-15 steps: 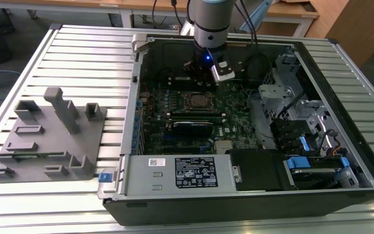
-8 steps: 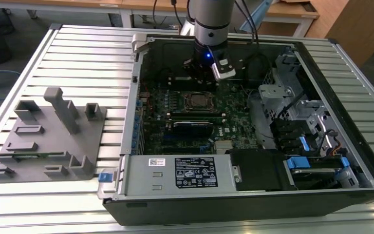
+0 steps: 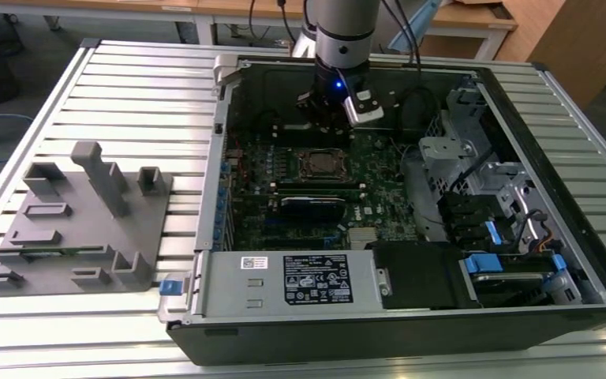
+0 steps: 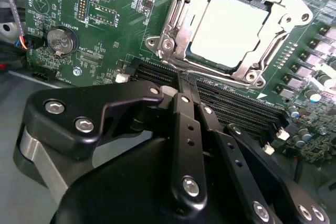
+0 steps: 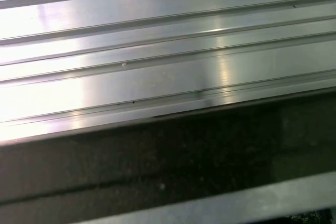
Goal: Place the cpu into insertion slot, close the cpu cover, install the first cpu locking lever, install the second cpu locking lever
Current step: 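Install the first cpu locking lever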
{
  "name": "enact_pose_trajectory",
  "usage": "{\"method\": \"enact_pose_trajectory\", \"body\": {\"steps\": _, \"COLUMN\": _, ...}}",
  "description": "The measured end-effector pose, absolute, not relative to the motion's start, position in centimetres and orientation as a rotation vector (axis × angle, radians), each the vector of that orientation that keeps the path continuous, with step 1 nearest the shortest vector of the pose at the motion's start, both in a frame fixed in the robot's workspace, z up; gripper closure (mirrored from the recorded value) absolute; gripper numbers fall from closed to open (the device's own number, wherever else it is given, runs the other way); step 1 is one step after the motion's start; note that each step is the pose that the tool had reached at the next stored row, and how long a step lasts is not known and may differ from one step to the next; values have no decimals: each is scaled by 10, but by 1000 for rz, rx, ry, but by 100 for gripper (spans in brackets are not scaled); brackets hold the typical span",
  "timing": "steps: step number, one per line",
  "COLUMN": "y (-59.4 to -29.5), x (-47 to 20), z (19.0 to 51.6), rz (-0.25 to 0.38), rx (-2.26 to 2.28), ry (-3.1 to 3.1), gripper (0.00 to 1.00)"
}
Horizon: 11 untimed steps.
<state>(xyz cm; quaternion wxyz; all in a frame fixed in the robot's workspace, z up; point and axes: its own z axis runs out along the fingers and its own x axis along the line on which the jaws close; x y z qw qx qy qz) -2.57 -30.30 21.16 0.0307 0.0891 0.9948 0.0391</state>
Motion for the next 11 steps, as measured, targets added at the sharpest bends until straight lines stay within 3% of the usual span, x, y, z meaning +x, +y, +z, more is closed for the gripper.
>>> {"method": "enact_pose_trajectory", "body": {"steps": 6, "y": -303, "x": -26, "z": 214, "rz": 47, "rx": 273, "ry": 3071, "gripper": 90}}
{"method": "enact_pose_trajectory", "body": {"steps": 11, "y": -303, "x": -26, "z": 214, "rz": 37, "rx": 273, "ry": 3071, "gripper": 90}}
